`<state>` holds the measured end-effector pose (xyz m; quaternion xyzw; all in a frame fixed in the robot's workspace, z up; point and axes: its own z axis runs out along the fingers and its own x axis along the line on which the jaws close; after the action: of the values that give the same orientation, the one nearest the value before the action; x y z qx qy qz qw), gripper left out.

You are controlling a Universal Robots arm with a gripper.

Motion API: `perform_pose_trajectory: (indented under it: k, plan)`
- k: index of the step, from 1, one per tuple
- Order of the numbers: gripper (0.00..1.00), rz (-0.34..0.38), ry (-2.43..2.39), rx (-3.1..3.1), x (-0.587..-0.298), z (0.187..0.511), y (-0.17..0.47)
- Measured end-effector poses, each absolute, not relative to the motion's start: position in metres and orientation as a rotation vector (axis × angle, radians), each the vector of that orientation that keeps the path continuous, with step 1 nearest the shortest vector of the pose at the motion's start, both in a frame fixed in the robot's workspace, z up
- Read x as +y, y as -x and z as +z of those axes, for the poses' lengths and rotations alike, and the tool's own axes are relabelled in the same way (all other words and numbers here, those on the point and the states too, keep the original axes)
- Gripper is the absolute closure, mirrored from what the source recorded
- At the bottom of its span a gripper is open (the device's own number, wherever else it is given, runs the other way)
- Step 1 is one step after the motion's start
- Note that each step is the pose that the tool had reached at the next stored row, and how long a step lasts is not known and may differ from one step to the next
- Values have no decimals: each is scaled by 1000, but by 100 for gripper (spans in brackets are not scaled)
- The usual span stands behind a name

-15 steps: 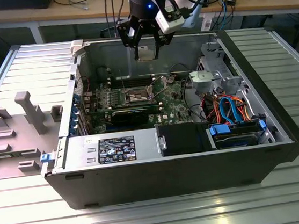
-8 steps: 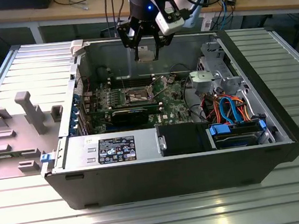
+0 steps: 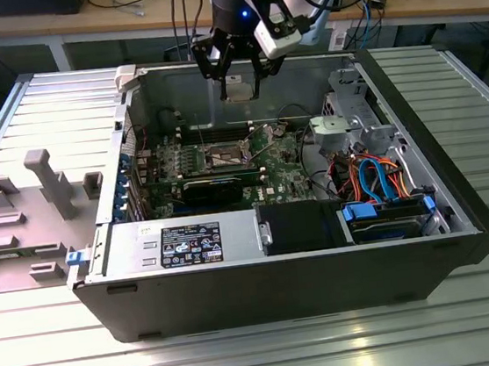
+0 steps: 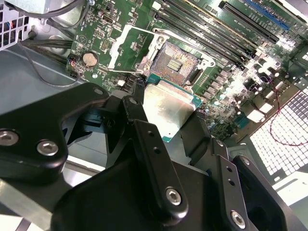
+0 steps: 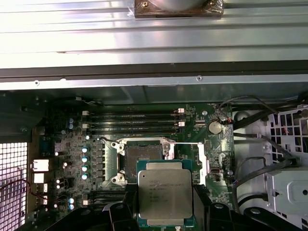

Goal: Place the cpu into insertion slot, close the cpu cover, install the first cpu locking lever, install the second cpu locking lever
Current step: 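Place the cpu into insertion slot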

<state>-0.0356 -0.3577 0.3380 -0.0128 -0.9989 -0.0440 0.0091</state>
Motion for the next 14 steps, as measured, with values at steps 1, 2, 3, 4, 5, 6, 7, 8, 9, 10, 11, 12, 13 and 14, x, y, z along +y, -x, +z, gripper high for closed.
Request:
perform_pose_trajectory:
  k: [1,2,3,4,5,6,7,8,9,10,11,12,13,14]
  plan:
    - [46,-137,40,-3120,-358,338,36]
    - [46,-138,40,-3120,-358,338,36]
    - [46,-137,40,-3120,-358,337,36]
    - [46,-137,40,-3120,-358,337,36]
    - [46,-137,40,-3120,-358,337,36]
    - [46,-137,40,-3120,-358,337,36]
    - [46,-137,40,-3120,-358,337,36]
    - [46,-137,40,-3120,-358,337,36]
    - [46,-138,40,-3120,-358,336,36]
    - [46,-137,40,-3120,-358,336,36]
    - [46,-137,40,-3120,-358,336,36]
    - [46,-137,40,-3120,-358,336,36]
    - [46,-137,40,-3120,-358,336,36]
    - [46,-137,40,-3120,-358,335,36]
